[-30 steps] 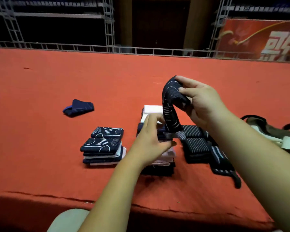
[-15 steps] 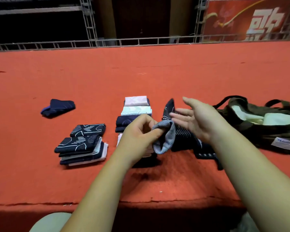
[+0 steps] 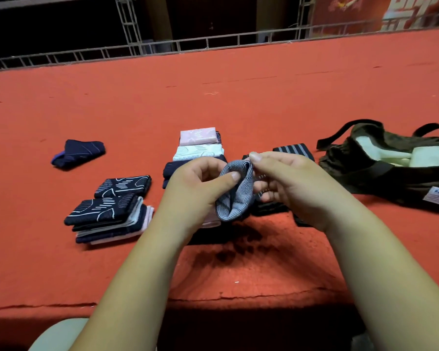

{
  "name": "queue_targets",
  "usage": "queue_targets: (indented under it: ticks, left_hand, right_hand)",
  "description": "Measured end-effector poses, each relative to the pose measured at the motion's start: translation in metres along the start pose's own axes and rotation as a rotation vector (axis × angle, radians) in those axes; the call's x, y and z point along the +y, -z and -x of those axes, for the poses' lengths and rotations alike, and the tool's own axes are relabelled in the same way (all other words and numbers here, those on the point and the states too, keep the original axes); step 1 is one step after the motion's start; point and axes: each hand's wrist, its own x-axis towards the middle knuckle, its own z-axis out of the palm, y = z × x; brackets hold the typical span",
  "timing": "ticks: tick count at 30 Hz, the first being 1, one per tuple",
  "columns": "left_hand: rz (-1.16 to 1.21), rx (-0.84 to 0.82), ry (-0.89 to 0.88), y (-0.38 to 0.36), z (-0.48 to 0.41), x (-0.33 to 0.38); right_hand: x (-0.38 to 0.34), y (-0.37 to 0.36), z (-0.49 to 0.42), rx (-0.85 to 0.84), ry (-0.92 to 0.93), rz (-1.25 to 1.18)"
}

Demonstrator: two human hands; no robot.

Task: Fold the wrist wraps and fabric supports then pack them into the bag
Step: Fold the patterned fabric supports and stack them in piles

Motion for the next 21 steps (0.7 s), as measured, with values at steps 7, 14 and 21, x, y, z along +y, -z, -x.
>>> queue_targets:
  ticks: [7, 14, 21]
  left_hand:
    - [-0.071, -0.004, -0.007, 0.003, 0.003, 0.001]
    - [-0.128, 0.004, -0.026, 0.003, 0.006, 0.007]
    - [-0.145, -0.106, 0.107, 0.002, 0.020, 0.019]
  right_hand:
    - [-0.009, 0.002, 0.007, -0.058, 0.047, 0.097]
    - [-0.022, -0.003, 0.016, 0.045, 0.180, 0.525]
    - [-0.024, -0.010, 0.015, 0.351, 0.346, 0.612]
